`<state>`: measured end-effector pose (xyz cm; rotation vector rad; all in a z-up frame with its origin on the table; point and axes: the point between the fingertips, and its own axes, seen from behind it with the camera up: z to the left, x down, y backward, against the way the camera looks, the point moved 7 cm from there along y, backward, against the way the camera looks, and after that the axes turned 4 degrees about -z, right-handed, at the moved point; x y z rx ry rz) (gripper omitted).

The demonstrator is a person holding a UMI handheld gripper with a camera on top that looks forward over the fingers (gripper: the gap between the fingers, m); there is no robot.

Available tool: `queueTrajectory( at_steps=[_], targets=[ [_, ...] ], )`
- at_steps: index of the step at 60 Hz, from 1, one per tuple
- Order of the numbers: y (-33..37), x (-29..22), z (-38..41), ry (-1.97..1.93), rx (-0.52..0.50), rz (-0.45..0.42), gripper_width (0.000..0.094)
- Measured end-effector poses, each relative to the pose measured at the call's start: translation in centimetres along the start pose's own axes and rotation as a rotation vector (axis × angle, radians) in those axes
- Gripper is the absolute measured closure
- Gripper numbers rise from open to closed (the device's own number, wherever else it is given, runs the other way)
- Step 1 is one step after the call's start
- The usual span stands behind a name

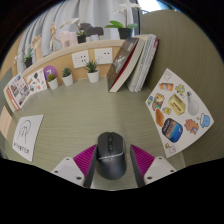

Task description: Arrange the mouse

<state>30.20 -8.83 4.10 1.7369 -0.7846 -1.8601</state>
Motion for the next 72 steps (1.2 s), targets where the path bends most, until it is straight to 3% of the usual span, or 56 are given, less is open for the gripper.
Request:
queueTrajectory(
  at_steps=[3,6,15,23,34,46,56,64,72],
  targets=[
    [-0.1,0.0,0.2,0.029,0.015,0.000,0.0356],
    [-0.2,0.0,0.7,0.047,0.001,-0.006,0.0465],
    [-0.2,0.0,0.9,0.044,0.018,0.024,0.0527],
    [-0.2,-0.2,1.0,0.035,0.041,0.100,0.0668],
    [-0.2,-1.7,1.5,0.009,0.117,0.198,0.0670],
    [6.1,-12.4,7.9,-0.039,0.174,-0.032,0.0668],
    [10.9,-18.4,18.8,-0.027,0.104,-0.193,0.0670],
    [9.8,-17.8,28.6,0.037,0.010,-0.190,0.0671],
    [5.4,-12.7,36.0,0.075,-0.045,-0.087,0.0671]
  ],
)
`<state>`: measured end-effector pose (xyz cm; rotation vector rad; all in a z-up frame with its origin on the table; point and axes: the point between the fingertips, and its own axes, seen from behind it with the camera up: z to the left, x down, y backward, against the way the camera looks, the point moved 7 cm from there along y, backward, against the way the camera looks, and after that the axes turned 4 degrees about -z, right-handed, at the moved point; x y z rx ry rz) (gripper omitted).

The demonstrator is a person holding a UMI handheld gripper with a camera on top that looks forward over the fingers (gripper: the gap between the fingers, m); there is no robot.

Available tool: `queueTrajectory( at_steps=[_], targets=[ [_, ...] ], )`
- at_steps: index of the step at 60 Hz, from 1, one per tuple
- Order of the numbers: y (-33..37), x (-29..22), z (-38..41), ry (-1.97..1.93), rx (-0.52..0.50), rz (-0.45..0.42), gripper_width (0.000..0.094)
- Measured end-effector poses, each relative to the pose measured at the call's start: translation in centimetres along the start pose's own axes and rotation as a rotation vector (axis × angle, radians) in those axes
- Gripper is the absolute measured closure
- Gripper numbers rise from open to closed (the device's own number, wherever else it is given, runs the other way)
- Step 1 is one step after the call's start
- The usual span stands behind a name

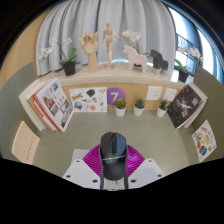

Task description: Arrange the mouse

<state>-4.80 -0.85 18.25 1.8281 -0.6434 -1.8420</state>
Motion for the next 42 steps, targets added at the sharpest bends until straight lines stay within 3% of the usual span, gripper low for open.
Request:
queueTrajectory(
  at_steps=[18,20,31,36,42],
  targets=[
    [-6.8,12.4,4.8,-0.006,0.003,0.239,0.0630],
    [-6.9,12.2,4.7,0.005,0.009,0.205,0.0627],
    [-6.9,12.6,4.6,-0.012,0.025,0.220,0.0475],
    [-6.5,12.1,3.9,-0.047,0.057,0.227,0.0222],
    [-4.7,10.0,3.8,-0.037,0.065,0.186,0.0181]
  ],
)
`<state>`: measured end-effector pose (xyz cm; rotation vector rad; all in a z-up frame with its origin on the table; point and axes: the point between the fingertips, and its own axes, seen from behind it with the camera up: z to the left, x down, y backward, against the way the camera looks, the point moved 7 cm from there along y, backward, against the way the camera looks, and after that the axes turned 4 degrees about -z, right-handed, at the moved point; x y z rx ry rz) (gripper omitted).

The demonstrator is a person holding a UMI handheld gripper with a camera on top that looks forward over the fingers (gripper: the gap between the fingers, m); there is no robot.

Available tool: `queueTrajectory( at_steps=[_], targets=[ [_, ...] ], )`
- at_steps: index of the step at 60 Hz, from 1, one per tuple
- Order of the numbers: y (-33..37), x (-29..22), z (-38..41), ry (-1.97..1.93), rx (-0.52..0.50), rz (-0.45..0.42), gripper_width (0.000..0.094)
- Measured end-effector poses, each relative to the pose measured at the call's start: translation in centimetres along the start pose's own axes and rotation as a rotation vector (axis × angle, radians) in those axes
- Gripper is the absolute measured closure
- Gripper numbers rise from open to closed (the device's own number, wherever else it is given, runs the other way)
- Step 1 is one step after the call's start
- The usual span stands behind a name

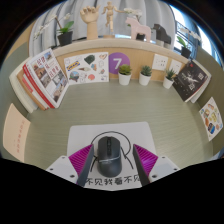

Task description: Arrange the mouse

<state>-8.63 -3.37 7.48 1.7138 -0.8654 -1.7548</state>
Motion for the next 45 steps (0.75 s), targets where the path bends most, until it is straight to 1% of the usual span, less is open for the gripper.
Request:
queueTrajectory(
  at_steps=[5,12,18,31,37,45],
  targets=[
    [2.7,-1.7,0.2,-0.006,-0.017,-0.031,0.0181],
    [7.3,-4.0,0.1,-0.018,-0.039,-0.108,0.0180],
    [11.0,-4.5,0.1,-0.018,-0.052,-0.152,0.0182],
    [16.1,-2.1,-0.8,-0.028,-0.088,-0.193,0.0179],
    [17.5,-0.3,-1.6,-0.050,-0.106,-0.192,0.0185],
    [18.8,1.7,-3.5,-0.036,-0.100,-0.199,0.0189]
  ],
)
